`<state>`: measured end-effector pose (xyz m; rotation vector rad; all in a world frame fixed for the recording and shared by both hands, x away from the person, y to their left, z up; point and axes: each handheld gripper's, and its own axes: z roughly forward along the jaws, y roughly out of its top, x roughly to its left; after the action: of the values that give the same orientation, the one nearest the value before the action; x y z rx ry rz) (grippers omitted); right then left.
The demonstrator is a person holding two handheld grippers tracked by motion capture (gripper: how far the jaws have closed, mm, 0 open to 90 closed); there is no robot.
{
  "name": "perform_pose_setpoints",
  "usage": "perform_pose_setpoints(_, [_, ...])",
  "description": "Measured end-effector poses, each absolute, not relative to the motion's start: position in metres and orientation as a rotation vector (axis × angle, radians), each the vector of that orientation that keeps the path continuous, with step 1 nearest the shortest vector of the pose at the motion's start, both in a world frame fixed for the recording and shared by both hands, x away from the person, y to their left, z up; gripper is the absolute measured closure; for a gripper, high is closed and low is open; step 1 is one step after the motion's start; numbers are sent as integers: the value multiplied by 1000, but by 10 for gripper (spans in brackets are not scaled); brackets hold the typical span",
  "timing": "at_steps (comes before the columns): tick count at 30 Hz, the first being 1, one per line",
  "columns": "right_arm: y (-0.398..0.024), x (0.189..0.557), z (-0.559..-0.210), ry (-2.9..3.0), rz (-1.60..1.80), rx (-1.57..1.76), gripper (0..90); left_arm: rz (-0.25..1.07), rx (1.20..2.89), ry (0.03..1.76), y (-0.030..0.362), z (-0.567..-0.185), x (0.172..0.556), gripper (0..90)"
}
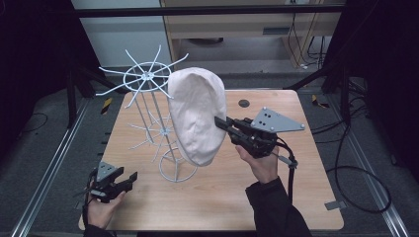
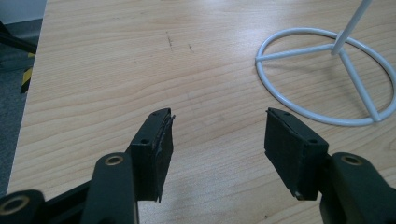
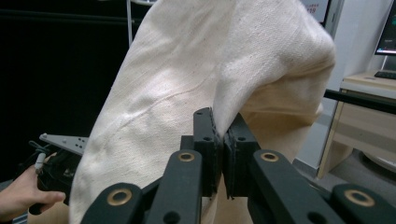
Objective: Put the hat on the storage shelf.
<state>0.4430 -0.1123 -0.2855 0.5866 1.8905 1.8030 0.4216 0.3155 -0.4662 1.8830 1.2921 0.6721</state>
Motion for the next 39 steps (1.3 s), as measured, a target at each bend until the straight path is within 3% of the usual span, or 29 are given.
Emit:
perform_pose_setpoints(8, [-107, 446, -296, 1926, 1776, 624, 772, 670, 1890, 1290, 316, -466, 422, 419])
perform_pose_setpoints(21, [-136, 438, -315, 1858, 1755, 769, 405, 671, 1889, 1293, 315, -467, 422, 415])
perform_pose_setpoints(26, [-160, 434, -336, 1851, 1695, 852, 321, 673, 1889, 1294, 315, -467, 422, 414])
perform_pose_setpoints(39, [-214, 447, -423, 1904, 1407, 1143, 230, 672, 1886, 1292, 314, -469, 422, 400])
